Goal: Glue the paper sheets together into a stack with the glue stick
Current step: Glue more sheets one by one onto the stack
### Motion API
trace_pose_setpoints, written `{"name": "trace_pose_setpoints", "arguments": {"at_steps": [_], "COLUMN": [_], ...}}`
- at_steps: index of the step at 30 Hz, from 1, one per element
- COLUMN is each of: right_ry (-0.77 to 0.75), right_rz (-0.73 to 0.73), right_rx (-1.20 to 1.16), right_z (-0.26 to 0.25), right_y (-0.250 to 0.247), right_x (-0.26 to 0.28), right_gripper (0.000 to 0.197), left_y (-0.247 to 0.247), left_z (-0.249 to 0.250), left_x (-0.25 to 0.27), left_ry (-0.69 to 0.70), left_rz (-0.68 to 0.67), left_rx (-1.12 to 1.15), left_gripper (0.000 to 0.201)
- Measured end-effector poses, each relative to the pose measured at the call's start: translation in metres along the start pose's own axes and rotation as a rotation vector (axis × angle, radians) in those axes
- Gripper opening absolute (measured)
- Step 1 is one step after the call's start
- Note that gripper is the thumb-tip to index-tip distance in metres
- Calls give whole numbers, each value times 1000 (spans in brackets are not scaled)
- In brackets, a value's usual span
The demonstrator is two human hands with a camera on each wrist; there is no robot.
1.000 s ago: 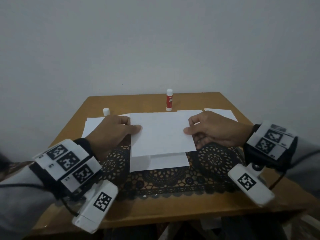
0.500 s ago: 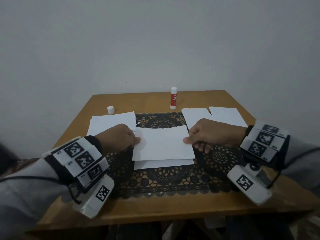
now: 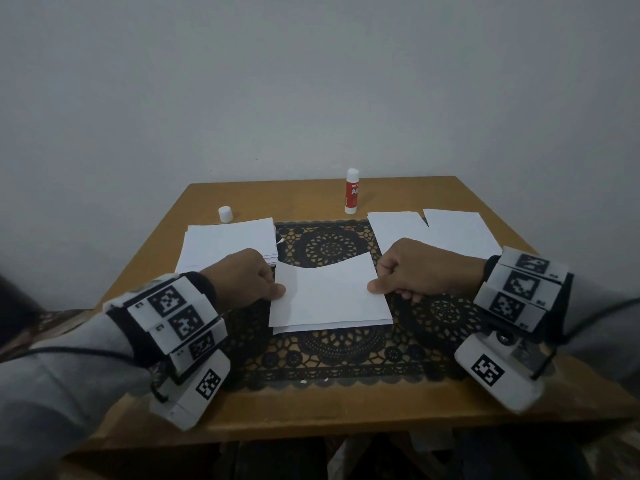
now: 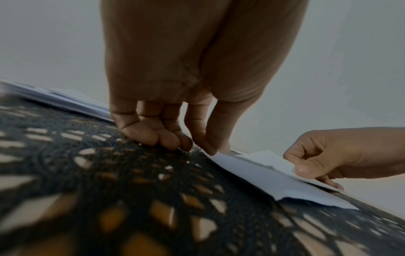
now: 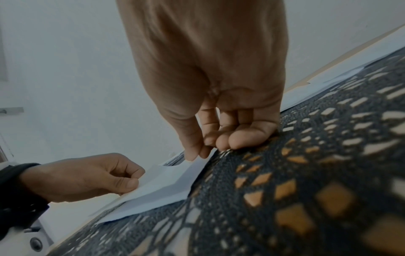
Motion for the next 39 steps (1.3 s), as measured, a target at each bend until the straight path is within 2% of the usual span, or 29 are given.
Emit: {"name": "trace_pose_setpoints", "arguments": {"at_steps": [22,27,30,33,35,37,39], "right_ry": [-48,-41,-13,-27,-128,-189,-164], "right_rz": [59,77,104,172,209,91,-208], "right_rx": [84,191,337,513,679,731,711], "right_z": [3,-1,-7,-19,-34,-47,-56], "right_y": [5,7,11,16,24,39,56], "right_x": [-2,-2,-2,9,23,38,52], "right_gripper": [31,34,36,27,17,30,63], "left_y": [2,4,5,9,14,18,17], "left_z": [0,4,9,14,19,24,25], "left_x": [-1,-2,1,11,20,26,26], "left_ry": [41,28,22,87,222,308,316], "left_rz": [13,27,72,135,123,60,23], "left_rx": [-38,-77,-204,-375,-491,-567,-604], "left_gripper": [32,32,24,56,62,59,60]}}
Point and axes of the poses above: each hand's wrist, its own x-axis away from the middle knuckle, its own y-axis out of the palm, z = x × y, the point moved 1 cm from there along -x, towards the middle knuckle, and after that the axes turned 3 degrees about -x, right-handed, at the moved point
